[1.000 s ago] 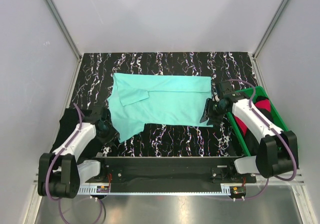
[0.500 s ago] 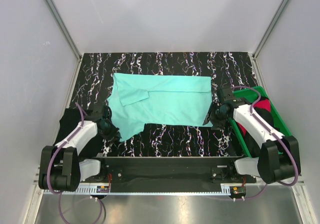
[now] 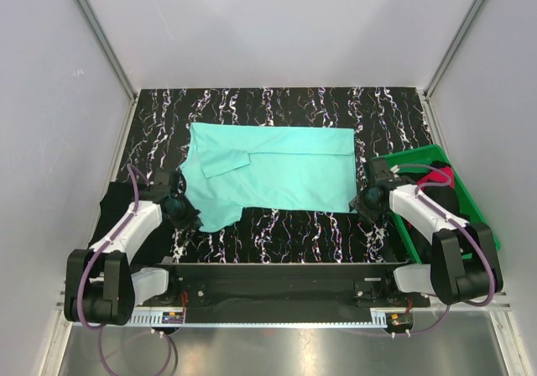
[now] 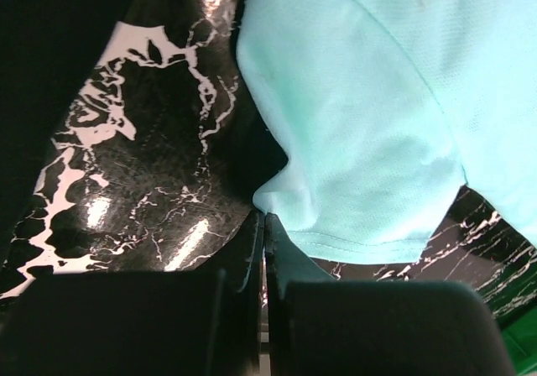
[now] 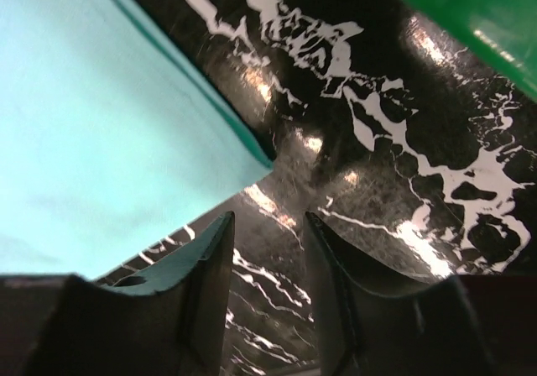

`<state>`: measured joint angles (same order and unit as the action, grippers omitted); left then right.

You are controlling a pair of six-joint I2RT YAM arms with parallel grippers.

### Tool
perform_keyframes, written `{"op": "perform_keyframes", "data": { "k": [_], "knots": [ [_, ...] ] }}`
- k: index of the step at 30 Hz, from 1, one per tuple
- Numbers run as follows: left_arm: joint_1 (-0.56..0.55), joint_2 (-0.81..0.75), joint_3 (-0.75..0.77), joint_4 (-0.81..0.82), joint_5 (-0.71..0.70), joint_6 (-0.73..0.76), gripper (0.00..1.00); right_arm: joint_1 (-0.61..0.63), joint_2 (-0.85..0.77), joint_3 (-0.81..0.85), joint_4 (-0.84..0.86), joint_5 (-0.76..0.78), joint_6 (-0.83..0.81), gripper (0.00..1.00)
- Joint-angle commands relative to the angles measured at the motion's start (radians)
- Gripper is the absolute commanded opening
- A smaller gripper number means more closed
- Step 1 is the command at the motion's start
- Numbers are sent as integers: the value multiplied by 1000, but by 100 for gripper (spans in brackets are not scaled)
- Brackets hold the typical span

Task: Fold and stack the t-shirts
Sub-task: Fold the tshirt

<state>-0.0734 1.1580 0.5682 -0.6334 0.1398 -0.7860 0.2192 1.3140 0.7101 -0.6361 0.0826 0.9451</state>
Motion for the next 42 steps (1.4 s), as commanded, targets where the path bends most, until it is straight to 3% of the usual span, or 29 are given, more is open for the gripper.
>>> {"op": "perform_keyframes", "data": {
  "k": [1, 15, 20, 26, 33, 42],
  "knots": [
    [-3, -21, 35, 12, 52, 34, 0, -15, -7, -40, 125, 74, 122, 44],
    [0, -53, 48, -9, 73, 73, 0, -29, 67, -75, 190, 48, 248, 40],
    [0, -95, 48, -29, 61, 76, 0, -29, 30, -113, 187, 69, 270, 11],
    [0, -149, 67, -69, 61, 87, 0, -29, 18, -103, 142, 37, 163, 5],
    [1, -139, 119, -66, 41, 94, 0, -29, 33, -28, 95, 19, -82, 3],
    [3, 98, 407, -8, 40, 116, 0, -34, 180, 247, 50, -49, -314, 2]
  ]
}}
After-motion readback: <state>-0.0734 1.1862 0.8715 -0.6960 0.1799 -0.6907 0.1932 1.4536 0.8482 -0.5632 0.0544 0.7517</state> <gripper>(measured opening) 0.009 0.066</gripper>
